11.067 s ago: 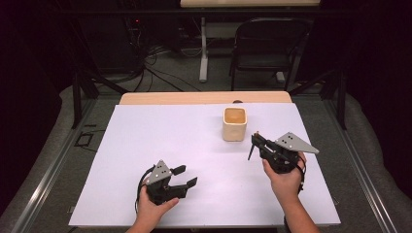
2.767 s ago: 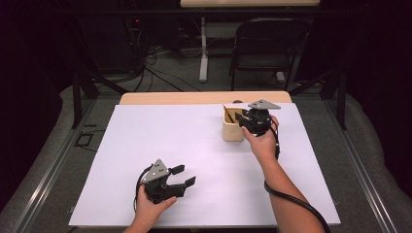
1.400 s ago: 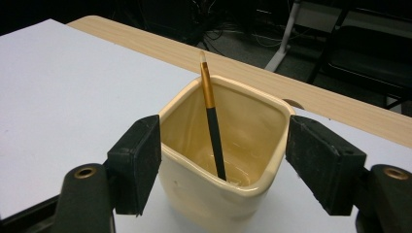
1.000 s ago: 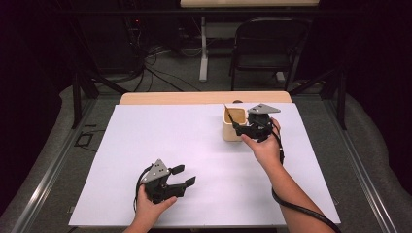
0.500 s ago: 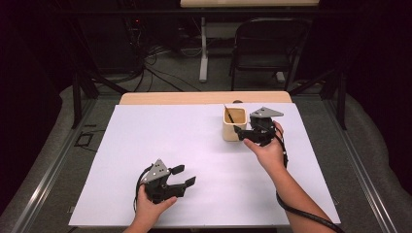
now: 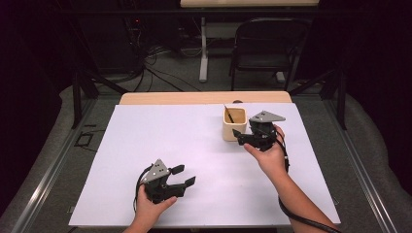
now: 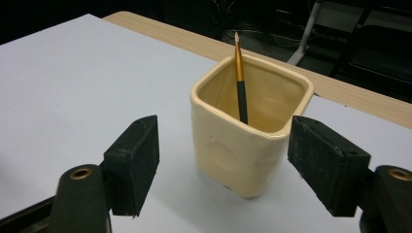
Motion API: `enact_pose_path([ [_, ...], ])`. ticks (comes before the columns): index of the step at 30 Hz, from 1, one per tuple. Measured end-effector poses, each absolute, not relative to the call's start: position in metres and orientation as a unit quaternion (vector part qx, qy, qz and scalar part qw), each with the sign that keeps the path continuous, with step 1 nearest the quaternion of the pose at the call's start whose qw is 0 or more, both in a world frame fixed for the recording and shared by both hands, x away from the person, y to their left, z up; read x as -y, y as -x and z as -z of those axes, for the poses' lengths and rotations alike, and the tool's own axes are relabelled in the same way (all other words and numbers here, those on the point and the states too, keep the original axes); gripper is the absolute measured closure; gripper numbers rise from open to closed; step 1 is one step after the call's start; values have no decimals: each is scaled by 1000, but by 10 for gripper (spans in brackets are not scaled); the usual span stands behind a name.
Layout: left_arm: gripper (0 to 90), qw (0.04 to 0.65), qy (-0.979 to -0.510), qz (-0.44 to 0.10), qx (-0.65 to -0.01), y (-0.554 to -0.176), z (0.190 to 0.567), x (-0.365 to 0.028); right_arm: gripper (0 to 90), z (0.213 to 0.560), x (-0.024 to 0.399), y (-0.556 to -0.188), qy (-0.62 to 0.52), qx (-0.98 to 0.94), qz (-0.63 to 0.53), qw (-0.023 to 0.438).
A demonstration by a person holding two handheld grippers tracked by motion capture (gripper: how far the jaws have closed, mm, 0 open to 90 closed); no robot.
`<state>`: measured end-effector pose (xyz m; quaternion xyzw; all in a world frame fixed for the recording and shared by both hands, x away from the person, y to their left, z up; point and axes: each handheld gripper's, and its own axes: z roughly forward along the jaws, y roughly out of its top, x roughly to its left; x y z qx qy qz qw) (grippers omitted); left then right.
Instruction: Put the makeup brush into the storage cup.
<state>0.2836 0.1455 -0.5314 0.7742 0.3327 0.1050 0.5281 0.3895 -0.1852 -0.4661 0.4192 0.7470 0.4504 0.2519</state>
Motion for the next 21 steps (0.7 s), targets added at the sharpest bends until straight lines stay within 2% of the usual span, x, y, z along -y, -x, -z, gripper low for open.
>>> enact_pose_path([
  [21,364,525,-776,-104,-334,-284,532,-146,267,470,179,-367,-406,-751,-466,231],
])
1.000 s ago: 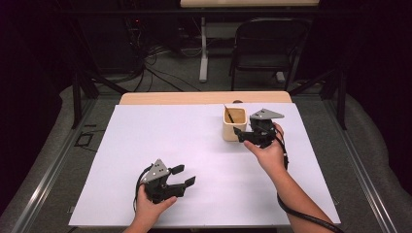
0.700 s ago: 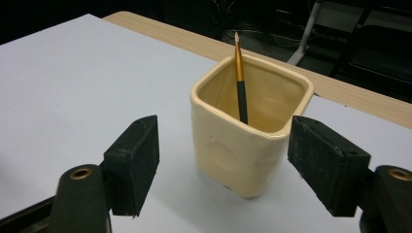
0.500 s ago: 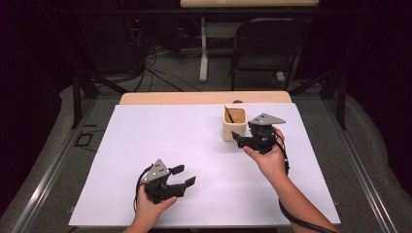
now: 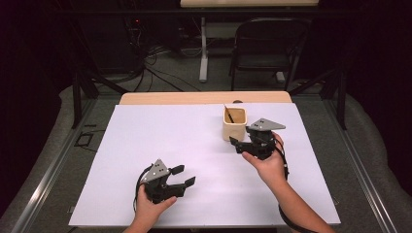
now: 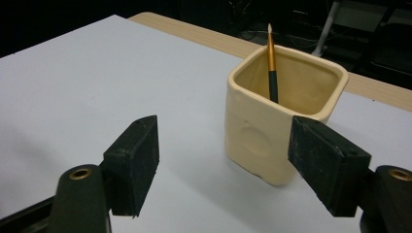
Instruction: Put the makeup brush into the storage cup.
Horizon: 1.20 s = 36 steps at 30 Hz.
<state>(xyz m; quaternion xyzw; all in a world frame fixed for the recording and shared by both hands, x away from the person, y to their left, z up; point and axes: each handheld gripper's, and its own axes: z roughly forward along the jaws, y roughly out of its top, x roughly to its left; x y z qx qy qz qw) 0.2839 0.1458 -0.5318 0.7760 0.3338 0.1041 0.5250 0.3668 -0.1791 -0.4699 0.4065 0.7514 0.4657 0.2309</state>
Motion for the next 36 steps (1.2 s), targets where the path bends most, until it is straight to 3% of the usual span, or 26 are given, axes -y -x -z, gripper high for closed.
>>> enact_pose_path([
  [36,364,525,-776,-102,-335,-284,532,-147,268,499,178,-318,-397,-751,-481,217],
])
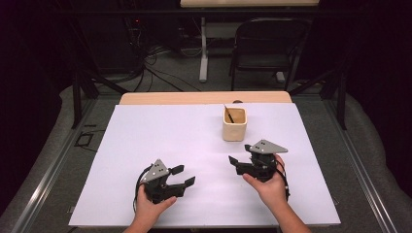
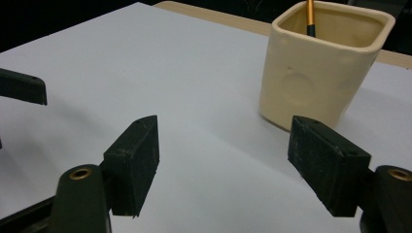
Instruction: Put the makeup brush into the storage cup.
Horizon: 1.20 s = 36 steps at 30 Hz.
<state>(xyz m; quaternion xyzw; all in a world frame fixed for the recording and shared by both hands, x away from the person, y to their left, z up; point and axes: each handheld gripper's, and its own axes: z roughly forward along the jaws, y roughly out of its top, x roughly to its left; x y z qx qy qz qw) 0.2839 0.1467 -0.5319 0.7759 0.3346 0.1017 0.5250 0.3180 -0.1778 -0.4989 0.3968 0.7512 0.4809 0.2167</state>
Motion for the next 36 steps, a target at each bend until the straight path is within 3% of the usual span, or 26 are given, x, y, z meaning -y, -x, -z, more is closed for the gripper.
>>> enact_pose_path([
  [36,364,525,-776,-105,-332,-283,532,-147,275,530,171,-293,-380,-763,-481,205],
])
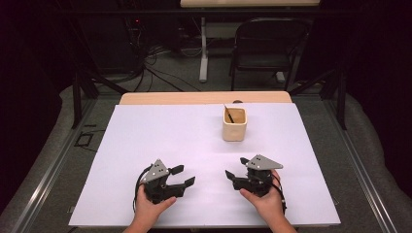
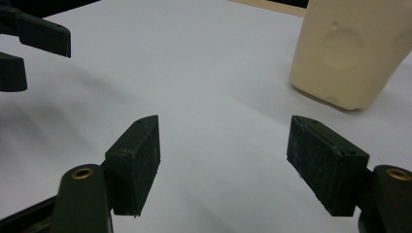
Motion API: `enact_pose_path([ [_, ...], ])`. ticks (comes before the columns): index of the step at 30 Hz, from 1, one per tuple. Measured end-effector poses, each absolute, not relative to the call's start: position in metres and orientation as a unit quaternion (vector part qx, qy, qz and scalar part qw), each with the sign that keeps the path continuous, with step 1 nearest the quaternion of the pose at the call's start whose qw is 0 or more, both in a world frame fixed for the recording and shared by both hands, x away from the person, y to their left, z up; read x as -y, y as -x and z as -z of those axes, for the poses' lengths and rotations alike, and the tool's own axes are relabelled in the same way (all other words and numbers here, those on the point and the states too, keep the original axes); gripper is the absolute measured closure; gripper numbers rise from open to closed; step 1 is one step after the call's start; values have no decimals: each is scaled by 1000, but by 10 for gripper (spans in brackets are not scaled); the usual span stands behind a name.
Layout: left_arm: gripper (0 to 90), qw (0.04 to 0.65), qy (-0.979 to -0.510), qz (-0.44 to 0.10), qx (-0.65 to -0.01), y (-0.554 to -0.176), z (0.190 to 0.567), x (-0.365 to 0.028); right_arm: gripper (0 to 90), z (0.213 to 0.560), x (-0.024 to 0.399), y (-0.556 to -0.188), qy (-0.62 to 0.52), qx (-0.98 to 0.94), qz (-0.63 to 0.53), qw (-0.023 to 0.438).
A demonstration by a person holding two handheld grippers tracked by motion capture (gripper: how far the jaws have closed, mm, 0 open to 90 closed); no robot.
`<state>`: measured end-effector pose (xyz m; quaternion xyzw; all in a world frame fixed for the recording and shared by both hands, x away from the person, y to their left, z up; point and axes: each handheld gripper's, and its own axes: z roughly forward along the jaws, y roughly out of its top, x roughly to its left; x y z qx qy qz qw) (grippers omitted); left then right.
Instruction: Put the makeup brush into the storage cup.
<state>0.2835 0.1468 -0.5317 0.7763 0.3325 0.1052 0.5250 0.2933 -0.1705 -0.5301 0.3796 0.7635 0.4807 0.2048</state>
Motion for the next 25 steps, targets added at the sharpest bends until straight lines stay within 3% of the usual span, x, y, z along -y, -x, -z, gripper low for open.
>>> enact_pose_path([
  [25,364,522,-778,-104,-333,-285,533,-147,275,536,167,-293,-368,-775,-469,208],
])
